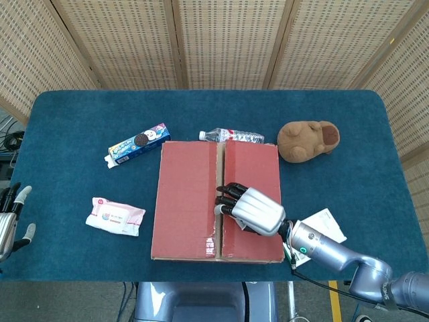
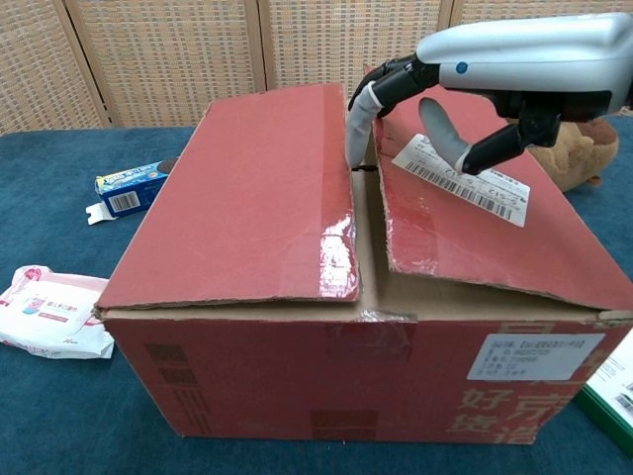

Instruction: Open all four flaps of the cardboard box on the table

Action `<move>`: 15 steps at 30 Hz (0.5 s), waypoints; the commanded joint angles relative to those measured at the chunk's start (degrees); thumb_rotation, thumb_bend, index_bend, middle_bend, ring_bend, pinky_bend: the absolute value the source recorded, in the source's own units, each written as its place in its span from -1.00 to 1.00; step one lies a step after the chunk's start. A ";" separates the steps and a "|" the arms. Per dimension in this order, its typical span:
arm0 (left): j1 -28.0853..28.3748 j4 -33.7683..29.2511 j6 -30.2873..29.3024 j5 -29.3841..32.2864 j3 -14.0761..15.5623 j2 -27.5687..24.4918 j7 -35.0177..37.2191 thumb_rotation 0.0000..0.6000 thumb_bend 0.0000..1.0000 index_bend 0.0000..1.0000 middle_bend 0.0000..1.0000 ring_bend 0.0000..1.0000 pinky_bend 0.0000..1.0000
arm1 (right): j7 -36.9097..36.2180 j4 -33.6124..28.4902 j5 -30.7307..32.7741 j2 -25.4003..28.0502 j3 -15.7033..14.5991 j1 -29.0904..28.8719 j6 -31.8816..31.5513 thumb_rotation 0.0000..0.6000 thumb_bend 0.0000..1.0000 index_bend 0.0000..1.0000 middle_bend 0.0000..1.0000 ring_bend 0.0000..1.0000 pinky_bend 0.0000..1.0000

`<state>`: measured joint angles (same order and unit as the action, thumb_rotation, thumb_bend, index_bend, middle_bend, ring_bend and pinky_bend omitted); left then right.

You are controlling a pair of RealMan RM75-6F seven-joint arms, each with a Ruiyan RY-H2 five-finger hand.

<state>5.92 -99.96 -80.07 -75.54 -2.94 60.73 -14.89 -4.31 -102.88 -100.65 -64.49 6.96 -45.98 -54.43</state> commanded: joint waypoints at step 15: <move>0.56 -0.49 1.36 -0.34 0.39 -0.62 1.47 1.00 -0.15 -0.85 -1.00 -1.00 -1.00 | 1.24 2.61 -1.59 1.09 -0.70 0.31 -4.40 1.00 1.00 -0.15 0.09 -0.49 -0.64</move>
<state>6.45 -100.45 -78.82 -75.77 -2.63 60.22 -13.56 -3.26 -100.21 -102.10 -63.91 6.20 -45.74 -58.47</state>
